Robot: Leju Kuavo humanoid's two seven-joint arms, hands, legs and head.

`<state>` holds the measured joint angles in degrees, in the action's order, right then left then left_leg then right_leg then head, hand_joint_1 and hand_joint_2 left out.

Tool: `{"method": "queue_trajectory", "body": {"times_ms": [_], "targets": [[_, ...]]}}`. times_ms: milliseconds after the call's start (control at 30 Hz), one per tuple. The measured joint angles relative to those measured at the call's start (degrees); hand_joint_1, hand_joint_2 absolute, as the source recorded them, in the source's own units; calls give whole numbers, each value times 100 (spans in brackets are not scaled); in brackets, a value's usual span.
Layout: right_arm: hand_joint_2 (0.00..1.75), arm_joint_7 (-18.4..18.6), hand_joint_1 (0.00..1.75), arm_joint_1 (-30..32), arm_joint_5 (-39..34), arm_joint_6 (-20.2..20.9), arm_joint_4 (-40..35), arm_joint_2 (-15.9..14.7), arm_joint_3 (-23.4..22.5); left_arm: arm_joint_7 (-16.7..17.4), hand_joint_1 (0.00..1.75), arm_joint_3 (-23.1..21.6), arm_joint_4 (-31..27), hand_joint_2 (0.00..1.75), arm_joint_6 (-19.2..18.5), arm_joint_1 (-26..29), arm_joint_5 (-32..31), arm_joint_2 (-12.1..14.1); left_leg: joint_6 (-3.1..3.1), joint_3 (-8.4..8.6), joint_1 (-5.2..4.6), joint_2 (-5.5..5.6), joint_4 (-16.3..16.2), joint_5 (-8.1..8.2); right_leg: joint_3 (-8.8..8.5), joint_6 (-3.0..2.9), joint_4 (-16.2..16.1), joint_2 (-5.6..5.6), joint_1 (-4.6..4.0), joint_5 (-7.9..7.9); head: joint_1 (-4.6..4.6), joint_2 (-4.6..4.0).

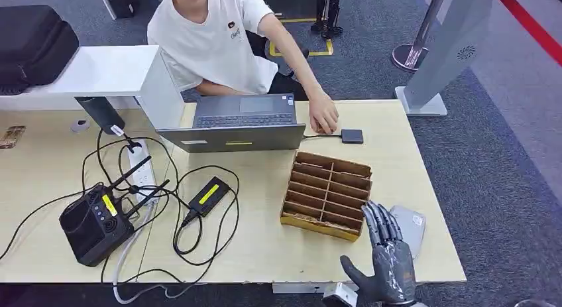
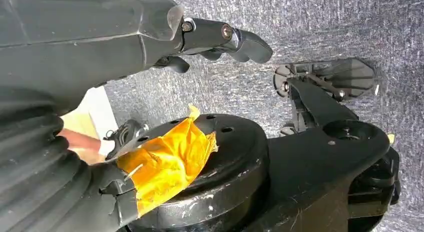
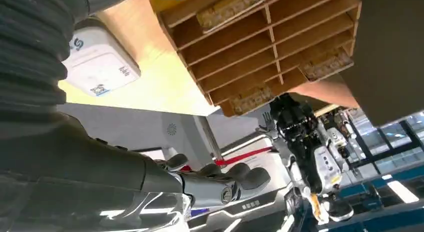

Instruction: Pass the card to the sensor for recognition and then transmit it.

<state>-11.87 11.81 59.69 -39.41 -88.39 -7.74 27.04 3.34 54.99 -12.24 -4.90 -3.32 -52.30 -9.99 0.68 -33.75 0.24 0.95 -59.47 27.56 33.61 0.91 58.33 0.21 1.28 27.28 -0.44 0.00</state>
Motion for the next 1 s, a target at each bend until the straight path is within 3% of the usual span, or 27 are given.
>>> {"method": "queue_trajectory", "body": {"times_ms": [600,1000], "targets": [[175,-601,0,-452,700,-2,1078,1021,-566,76,0,0,0,175,-9,-21,-214,-4,1,0,0,-1,1,-1,0,-1,2,1,0,0,2,0],[175,-627,0,-869,697,-9,1279,1251,-675,77,0,0,0,175,-26,-25,-308,-7,1,0,0,-1,1,-1,0,-1,2,1,0,0,2,0]]}}
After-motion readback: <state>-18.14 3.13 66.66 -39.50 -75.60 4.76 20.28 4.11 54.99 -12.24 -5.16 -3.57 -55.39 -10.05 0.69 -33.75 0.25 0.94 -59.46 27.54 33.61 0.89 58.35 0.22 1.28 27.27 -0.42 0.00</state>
